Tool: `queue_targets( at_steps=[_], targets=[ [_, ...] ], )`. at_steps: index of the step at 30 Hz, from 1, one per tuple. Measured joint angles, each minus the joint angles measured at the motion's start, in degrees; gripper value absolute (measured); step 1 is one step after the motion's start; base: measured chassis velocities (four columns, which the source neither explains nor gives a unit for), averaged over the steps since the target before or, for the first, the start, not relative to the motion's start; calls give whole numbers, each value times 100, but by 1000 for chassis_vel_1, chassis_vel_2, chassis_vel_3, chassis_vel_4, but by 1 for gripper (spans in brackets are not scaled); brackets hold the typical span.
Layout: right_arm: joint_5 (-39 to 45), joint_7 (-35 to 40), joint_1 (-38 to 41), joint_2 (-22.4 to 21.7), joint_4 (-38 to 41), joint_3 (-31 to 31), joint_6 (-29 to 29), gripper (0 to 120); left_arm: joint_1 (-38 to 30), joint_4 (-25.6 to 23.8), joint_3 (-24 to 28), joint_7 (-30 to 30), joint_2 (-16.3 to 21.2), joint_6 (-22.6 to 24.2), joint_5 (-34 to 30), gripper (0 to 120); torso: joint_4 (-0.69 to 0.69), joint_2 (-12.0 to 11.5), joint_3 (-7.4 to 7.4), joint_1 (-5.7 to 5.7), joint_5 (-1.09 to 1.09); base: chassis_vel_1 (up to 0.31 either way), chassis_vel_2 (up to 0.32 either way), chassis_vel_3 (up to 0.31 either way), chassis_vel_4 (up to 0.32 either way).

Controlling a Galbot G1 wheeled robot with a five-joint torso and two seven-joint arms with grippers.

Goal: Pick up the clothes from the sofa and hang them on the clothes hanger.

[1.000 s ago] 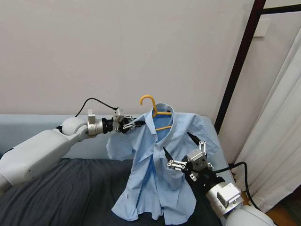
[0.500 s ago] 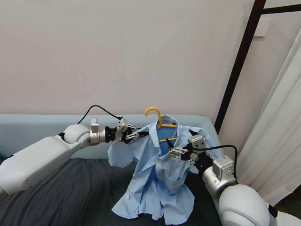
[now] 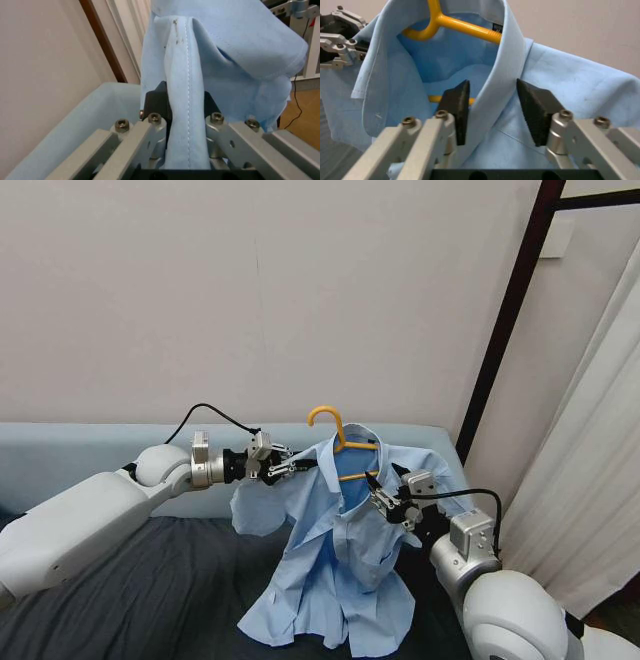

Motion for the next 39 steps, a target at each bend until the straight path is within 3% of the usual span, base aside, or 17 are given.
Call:
queue_targets(
  at_steps=[9,15,20,24,28,39],
  targets=[
    [-425,-44,-2,-42,-24,-8,21,0,36,-13,6,30,73,1,31,7,1,0,0,0,0,0,0,0,0],
    [-644,-68,60,-164,16,-7,-120,0,46,-17,20,34,72,1,64,7,1,0,0,0,0,0,0,0,0],
    [-1358,-275,177,-428,-34,-5,-318,0,60,-116,82,26,82,22,138,7,1,0,0,0,1,0,0,0,0],
    [-2651,-777,223,-864,-88,-5,-400,0,-19,-167,238,-16,45,44,218,7,1,0,0,0,1,0,0,0,0],
    [-3152,-1036,139,-1060,49,-3,-436,0,-113,-127,338,-93,-48,61,255,7,-1,0,0,0,1,0,0,0,0],
    [-2491,-1090,299,-1055,172,-116,-665,0,-227,-180,562,-208,-325,145,144,7,1,0,0,0,1,0,0,0,0]
  ],
)
